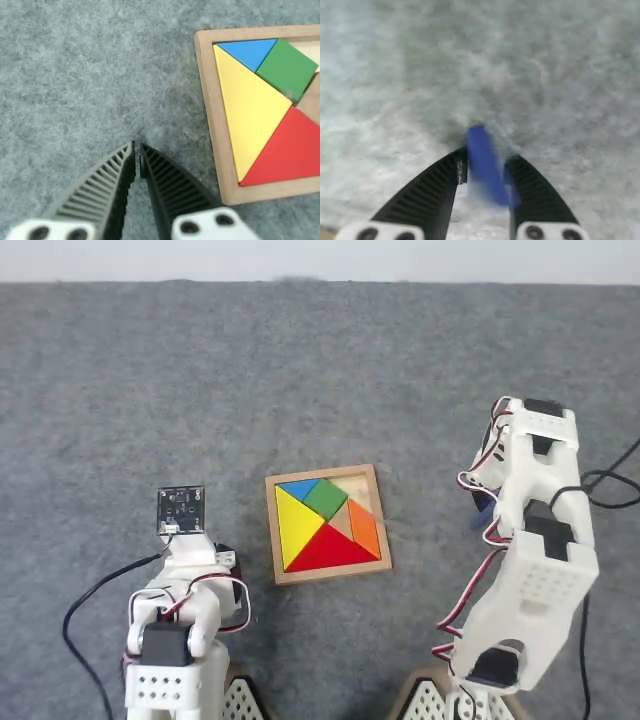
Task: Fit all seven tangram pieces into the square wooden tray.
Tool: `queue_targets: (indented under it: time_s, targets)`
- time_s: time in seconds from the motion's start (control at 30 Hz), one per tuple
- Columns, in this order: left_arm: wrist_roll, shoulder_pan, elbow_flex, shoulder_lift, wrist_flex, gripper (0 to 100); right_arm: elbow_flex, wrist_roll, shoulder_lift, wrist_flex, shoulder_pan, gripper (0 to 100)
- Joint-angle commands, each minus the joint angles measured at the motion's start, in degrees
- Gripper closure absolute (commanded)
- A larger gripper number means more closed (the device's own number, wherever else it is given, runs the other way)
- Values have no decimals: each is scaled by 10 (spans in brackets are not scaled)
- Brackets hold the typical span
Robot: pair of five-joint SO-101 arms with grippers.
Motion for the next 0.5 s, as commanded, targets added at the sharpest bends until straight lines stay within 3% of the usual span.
queue_targets:
  time_s: [0.0, 0.13, 0.23, 0.47]
  targets:
    - [-5, -4, -7, -11, 1, 986, -38, 47, -57, -3, -54, 909]
    - [-5, -4, -7, -11, 1, 986, -39, 63, -58, -3, -82, 900]
    - [-5, -4, -7, -11, 1, 986, -37, 114, -61, -3, -102, 984]
    - [-5, -4, -7, -11, 1, 986, -40, 119, -116, -4, -170, 992]
